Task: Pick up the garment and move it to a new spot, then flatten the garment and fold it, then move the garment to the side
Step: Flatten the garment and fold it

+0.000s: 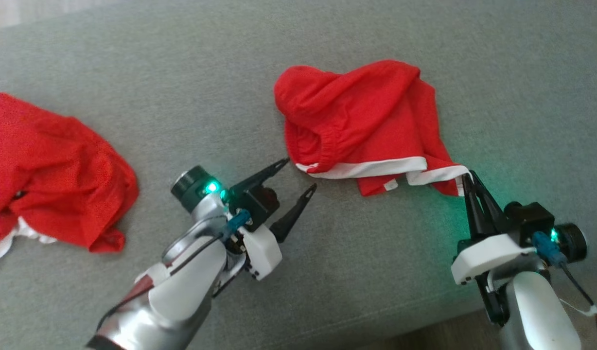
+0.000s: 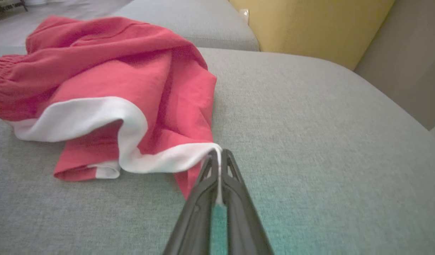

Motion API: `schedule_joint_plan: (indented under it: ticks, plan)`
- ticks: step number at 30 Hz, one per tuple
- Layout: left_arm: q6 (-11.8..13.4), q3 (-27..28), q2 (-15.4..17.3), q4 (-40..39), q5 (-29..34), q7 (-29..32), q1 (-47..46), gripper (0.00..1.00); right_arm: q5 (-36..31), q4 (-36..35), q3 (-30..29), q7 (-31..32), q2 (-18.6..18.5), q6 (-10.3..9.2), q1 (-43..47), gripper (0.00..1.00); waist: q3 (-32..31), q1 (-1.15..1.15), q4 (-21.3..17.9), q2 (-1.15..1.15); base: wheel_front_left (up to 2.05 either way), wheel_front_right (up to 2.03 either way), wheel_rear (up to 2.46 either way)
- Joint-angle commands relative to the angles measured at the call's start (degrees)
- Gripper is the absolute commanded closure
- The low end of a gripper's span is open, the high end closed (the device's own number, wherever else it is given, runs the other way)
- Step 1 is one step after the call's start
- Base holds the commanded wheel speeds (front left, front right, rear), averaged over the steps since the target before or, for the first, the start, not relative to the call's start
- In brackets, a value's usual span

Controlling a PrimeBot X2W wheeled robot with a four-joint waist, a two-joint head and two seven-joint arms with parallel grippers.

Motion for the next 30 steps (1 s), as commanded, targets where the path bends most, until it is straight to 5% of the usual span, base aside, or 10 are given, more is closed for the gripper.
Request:
schedule_joint_plan:
  ticks: [1, 17, 18, 19, 21, 30]
  plan:
    - [0.1, 0.6, 1.0, -0.4, 0.4, -0.7, -3.6, 0.0, 0.7, -1.3, 1.8, -0.6, -0.2, -0.05, -1.7, 1.0, 0.9, -0.01, -1.0, 0.0, 0.0, 0.0, 0.0]
    - [0.1, -3.5, 1.0, 3.8, -0.7, -0.7, -8.5, 0.0, 1.5, -0.2, 3.8, -1.3, -0.2, -0.05, -3.7, 1.0, 2.3, -0.01, -2.7, 0.0, 0.0, 0.0, 0.0]
    - [0.1, -3.9, 1.0, 4.2, -1.1, -0.7, -8.6, 0.04, 1.5, -0.1, 3.9, -1.4, -0.2, -0.05, -3.8, 1.0, 2.3, -0.01, -2.7, 0.0, 0.0, 0.0, 0.0]
    - [0.1, -4.4, 1.0, 4.5, -1.5, -0.7, -8.8, 0.55, 1.5, -0.1, 3.9, -1.4, -0.2, -0.05, -3.9, 1.0, 2.3, -0.01, -2.7, 0.0, 0.0, 0.0, 0.0]
    - [0.1, -5.1, 1.1, 5.0, -2.3, -0.7, -9.1, 1.0, 1.5, 0.0, 4.0, -1.5, -0.2, -0.05, -4.1, 1.0, 2.3, -0.01, -2.6, 0.0, 0.0, 0.0, 0.0]
    - [0.1, -1.1, 1.1, 1.9, -6.4, -0.7, -7.5, 1.0, -0.3, -0.2, 2.5, -1.8, -0.2, -0.05, -4.1, 1.0, 0.5, -0.01, -0.8, 0.0, 0.0, 0.0, 0.0]
